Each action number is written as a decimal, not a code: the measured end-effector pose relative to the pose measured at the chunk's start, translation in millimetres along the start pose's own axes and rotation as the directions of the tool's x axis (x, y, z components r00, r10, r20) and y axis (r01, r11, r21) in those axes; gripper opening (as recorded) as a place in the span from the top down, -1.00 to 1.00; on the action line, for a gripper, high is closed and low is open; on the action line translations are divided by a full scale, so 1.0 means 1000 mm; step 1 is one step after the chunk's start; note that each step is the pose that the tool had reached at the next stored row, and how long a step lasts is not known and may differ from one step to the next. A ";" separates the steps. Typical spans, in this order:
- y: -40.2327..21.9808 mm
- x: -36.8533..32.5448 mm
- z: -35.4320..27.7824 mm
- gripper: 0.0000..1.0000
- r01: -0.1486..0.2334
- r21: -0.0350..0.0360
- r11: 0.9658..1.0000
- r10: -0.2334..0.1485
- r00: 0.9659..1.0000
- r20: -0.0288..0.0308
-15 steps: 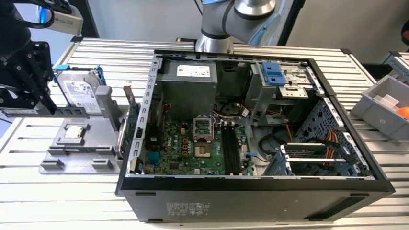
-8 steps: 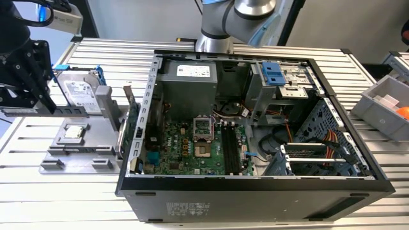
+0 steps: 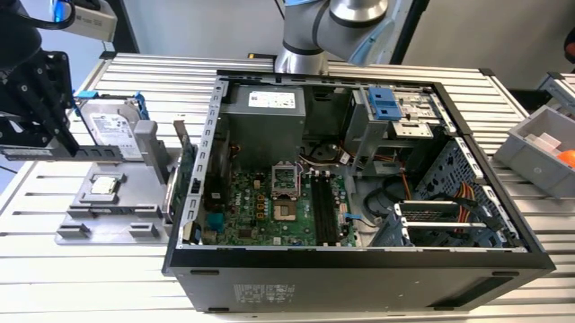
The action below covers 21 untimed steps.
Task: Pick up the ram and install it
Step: 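Pick up the ram and move it above insertion slot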
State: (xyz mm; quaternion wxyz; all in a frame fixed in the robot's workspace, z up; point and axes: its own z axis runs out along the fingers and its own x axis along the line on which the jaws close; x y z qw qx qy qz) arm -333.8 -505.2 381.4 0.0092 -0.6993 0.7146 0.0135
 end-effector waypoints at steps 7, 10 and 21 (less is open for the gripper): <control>-0.0008 0.0000 0.0000 1.00 0.000 0.000 1.000 0.000 1.000 0.000; -0.0044 -0.0001 -0.0001 1.00 0.001 0.000 1.000 -0.001 1.000 0.000; -0.0282 -0.0006 -0.0002 1.00 0.004 0.000 1.000 -0.004 1.000 0.000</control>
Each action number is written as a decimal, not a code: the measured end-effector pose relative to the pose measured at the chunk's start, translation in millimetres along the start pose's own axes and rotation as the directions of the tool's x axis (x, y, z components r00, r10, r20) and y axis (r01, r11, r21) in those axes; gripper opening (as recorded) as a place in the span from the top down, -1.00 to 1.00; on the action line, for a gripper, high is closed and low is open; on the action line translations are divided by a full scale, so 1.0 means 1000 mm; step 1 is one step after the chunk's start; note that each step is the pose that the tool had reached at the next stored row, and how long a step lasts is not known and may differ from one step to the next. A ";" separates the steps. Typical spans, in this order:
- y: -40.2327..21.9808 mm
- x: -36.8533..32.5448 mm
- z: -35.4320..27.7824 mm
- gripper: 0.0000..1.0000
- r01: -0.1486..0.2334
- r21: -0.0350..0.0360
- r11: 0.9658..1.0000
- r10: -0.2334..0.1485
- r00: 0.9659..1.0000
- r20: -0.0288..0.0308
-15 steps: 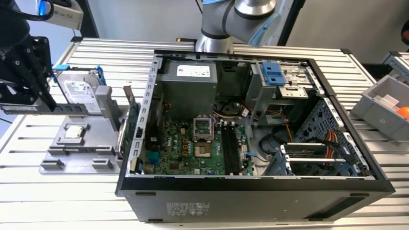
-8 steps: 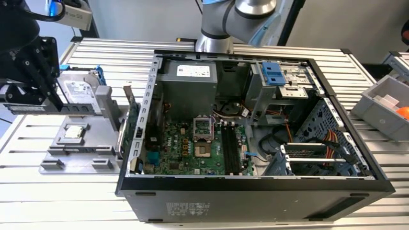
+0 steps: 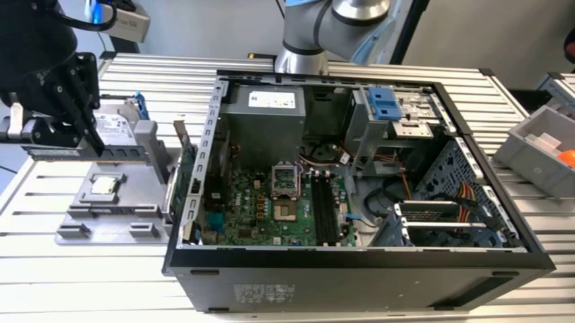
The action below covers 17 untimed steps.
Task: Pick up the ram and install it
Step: 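Pick up the ram and move it above insertion slot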
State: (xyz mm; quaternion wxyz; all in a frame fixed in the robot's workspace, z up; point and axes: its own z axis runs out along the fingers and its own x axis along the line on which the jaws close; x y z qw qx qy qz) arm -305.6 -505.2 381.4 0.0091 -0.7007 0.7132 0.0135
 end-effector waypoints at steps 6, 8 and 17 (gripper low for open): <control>-0.0026 0.0000 -0.0001 1.00 0.000 0.000 1.000 0.000 1.000 0.000; -0.0068 -0.0001 -0.0001 1.00 0.000 0.000 1.000 0.000 1.000 0.000; -0.0266 -0.0005 -0.0002 1.00 0.001 0.000 1.000 -0.001 1.000 0.000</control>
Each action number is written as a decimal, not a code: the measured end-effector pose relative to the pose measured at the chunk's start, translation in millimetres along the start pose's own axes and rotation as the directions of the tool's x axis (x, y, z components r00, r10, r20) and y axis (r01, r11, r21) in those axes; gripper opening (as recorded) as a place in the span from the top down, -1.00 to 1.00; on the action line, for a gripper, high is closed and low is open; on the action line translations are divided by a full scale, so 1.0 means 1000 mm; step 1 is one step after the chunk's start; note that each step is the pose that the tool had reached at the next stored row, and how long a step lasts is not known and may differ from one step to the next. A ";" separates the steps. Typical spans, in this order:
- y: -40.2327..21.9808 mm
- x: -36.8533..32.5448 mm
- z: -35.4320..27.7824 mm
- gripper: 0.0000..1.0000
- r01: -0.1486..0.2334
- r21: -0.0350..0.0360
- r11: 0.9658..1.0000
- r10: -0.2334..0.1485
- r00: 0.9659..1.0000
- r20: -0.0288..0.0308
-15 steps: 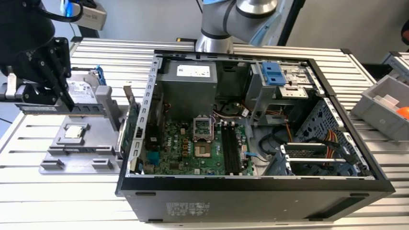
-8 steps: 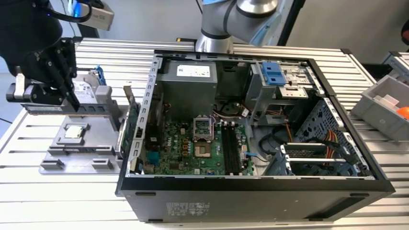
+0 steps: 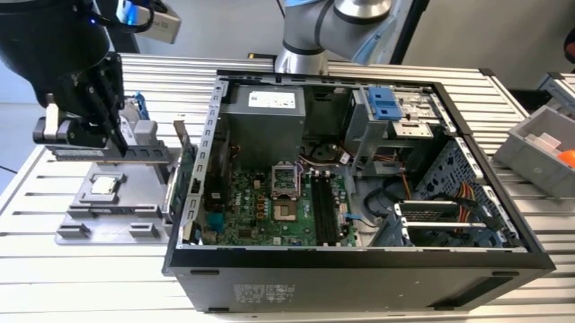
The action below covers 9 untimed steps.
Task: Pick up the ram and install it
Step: 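Pick up the ram and move it above insertion slot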
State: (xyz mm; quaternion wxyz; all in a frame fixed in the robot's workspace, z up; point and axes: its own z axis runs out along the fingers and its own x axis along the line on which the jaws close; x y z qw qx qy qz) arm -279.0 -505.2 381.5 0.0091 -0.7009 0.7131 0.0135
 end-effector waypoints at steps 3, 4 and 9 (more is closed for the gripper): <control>-0.0062 -0.0001 0.0000 1.00 0.000 0.000 1.000 0.000 1.000 0.000; -0.0081 -0.0001 0.0000 1.00 0.000 0.000 1.000 0.000 1.000 0.000; -0.0180 -0.0003 -0.0001 1.00 0.001 0.000 1.000 -0.001 1.000 0.000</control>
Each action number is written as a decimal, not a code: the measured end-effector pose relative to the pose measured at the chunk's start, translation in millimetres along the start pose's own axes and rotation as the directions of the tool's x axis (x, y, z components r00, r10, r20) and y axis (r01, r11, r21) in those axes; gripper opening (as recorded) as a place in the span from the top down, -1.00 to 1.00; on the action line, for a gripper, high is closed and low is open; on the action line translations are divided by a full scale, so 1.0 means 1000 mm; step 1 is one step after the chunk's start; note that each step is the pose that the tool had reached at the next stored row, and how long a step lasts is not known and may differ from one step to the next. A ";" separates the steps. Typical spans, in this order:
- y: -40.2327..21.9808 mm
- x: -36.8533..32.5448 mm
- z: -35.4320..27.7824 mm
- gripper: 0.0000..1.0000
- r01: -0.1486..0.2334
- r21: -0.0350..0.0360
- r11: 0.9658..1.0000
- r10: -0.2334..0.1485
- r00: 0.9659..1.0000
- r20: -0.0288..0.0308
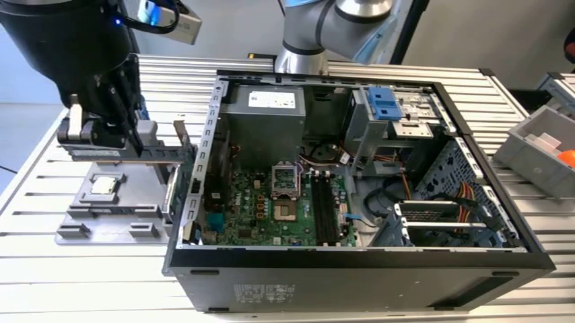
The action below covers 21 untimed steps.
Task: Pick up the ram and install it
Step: 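Pick up the ram and move it above insertion slot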
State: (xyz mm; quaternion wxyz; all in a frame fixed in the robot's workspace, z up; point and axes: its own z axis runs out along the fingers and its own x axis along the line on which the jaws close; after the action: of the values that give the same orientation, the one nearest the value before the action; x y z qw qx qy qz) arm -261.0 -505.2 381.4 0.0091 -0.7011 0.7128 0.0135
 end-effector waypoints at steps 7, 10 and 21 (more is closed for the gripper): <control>-0.0166 -0.0003 -0.0002 1.00 0.001 0.000 1.000 -0.001 1.000 0.000; -0.0235 -0.0004 -0.0002 1.00 0.001 0.000 1.000 -0.001 1.000 0.000; -0.0498 -0.0008 -0.0004 1.00 0.002 0.000 1.000 -0.002 1.000 0.000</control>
State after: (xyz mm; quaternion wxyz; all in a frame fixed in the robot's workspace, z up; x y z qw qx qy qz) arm -211.2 -505.2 381.5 0.0090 -0.7018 0.7122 0.0135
